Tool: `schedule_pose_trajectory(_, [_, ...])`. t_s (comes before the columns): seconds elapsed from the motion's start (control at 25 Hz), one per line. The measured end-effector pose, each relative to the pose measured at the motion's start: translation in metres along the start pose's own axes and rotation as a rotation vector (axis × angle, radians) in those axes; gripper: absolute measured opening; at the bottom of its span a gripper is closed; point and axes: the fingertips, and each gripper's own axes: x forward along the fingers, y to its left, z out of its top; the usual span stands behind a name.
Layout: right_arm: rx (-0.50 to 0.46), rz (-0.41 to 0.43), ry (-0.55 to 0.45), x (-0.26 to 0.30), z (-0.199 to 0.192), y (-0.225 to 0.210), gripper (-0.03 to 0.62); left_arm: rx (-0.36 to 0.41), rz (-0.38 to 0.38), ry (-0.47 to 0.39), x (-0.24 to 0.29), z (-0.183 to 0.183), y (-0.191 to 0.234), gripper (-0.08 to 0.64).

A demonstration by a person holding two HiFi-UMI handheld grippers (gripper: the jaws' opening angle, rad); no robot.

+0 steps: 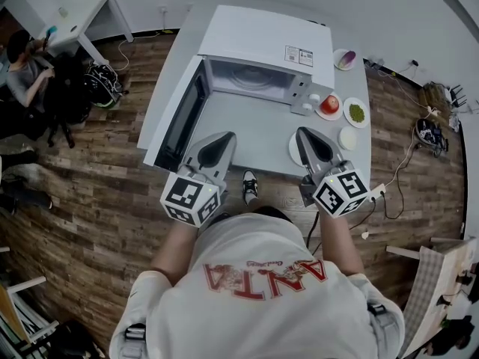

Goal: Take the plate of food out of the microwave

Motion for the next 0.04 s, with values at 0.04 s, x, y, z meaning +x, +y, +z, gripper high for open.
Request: schedule_pose_trajectory(0.04, [0.000,0.003,0.001,0.0003,-0.0004,0.0013,0.002,-0.001,0.000,0.000,-0.0009,-0.0001,0.0007,0.009])
